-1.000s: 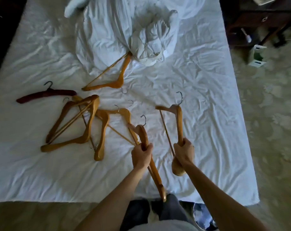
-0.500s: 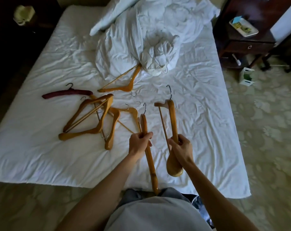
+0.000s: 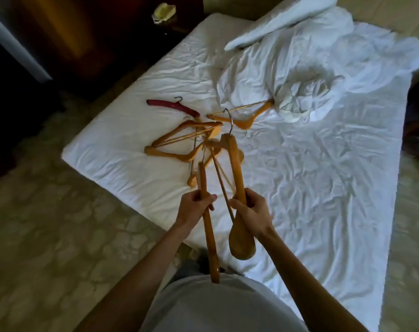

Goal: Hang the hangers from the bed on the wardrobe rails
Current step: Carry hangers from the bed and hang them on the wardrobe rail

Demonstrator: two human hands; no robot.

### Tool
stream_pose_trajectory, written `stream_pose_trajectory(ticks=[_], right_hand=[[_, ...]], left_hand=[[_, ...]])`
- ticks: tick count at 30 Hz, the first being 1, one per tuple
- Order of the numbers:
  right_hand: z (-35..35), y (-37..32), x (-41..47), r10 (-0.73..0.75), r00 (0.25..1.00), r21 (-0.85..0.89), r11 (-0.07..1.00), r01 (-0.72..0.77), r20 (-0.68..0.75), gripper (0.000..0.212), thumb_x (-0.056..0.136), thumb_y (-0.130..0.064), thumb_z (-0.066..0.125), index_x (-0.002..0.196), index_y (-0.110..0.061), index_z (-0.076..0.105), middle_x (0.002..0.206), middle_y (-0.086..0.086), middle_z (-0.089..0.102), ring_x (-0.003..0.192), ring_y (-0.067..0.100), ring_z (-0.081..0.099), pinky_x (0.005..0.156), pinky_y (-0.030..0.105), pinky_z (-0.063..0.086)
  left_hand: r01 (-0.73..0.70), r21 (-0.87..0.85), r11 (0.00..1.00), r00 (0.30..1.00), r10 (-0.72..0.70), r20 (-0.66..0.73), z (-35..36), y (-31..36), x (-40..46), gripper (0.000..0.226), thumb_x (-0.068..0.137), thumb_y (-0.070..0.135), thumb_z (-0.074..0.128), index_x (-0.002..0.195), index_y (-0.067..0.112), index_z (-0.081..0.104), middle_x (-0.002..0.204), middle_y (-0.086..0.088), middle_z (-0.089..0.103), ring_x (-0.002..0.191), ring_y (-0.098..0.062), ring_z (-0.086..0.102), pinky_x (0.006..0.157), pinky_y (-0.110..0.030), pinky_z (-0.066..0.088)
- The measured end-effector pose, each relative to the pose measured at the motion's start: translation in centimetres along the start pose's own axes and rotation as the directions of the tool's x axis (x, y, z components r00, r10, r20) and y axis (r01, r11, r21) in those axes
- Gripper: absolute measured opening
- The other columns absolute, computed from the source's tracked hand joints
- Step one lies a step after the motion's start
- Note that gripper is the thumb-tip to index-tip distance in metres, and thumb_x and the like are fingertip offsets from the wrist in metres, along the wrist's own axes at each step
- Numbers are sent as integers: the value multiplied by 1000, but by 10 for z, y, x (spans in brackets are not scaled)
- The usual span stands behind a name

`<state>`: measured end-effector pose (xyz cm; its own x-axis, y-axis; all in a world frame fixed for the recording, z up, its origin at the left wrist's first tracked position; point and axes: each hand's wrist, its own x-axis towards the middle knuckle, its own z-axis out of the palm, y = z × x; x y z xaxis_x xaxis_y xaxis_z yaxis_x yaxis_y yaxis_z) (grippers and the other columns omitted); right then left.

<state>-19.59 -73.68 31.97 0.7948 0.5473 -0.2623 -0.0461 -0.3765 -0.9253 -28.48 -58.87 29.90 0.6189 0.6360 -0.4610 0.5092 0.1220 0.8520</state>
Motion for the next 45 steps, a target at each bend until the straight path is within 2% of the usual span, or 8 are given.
stream_pose_trajectory(ticks=[13,17,19,25,30,35,41,45], right_hand=[[182,-49,-20,-112,865,-165,962,218,489,6,91,-24,68,91,-18,68,82,-6,69,76,13,68,69,21,52],[265,-75,-22,-111,812,-164,955,246,574,8,90,-28,71,93,-21,70,86,-7,72,80,11,69,72,22,56],[311,-92,-24,-130,777,-156,947,282,616,10,90,-27,71,94,-18,70,85,-7,72,77,9,69,65,14,51],[441,-146,-42,-157,704,-111,941,319,693,3,92,-23,68,90,-21,69,80,-7,71,70,7,69,59,16,54],[536,-177,-57,-151,653,-109,934,340,742,5,88,-27,71,88,-23,70,85,5,73,80,26,69,72,39,60],[610,-201,-66,-137,591,-110,925,363,795,3,91,-25,69,91,-22,70,87,6,73,81,25,70,75,33,60],[708,-236,-59,-105,538,-121,922,368,836,12,93,-22,67,83,-28,64,79,-4,68,69,8,64,58,12,50],[793,-261,-42,-78,519,-140,920,367,851,8,93,-23,68,86,-27,65,81,-3,69,74,10,65,68,18,49]], left_hand=[[-59,-261,963,866,-80,-493,-162,-64,-72,15,92,22,71,80,12,72,64,2,69,62,-14,67,68,-30,56],[-86,-330,940,807,-129,-577,-236,-89,-80,20,92,20,70,102,2,73,78,2,69,63,-7,66,63,-20,56],[-101,-315,944,776,-123,-619,-279,-100,-83,10,93,16,69,88,8,72,70,5,68,55,-1,62,54,-13,48],[-120,-353,928,716,-165,-678,-403,-133,-87,21,86,27,71,70,13,70,63,-1,68,53,-9,57,57,-25,44],[-158,-377,912,671,-181,-719,-493,-160,-97,20,90,26,71,78,11,71,64,-2,67,52,-9,54,54,-25,43],[-164,-362,918,636,-183,-750,-567,-180,-93,16,89,26,71,77,15,70,62,5,66,50,-4,53,52,-21,40],[-198,-405,893,604,-215,-767,-663,-198,-70,15,91,18,69,79,8,71,64,-2,65,47,-1,52,48,-13,40],[-199,-416,887,588,-231,-775,-745,-213,-40,15,91,19,70,78,12,72,64,0,67,52,-2,57,51,-13,43]])
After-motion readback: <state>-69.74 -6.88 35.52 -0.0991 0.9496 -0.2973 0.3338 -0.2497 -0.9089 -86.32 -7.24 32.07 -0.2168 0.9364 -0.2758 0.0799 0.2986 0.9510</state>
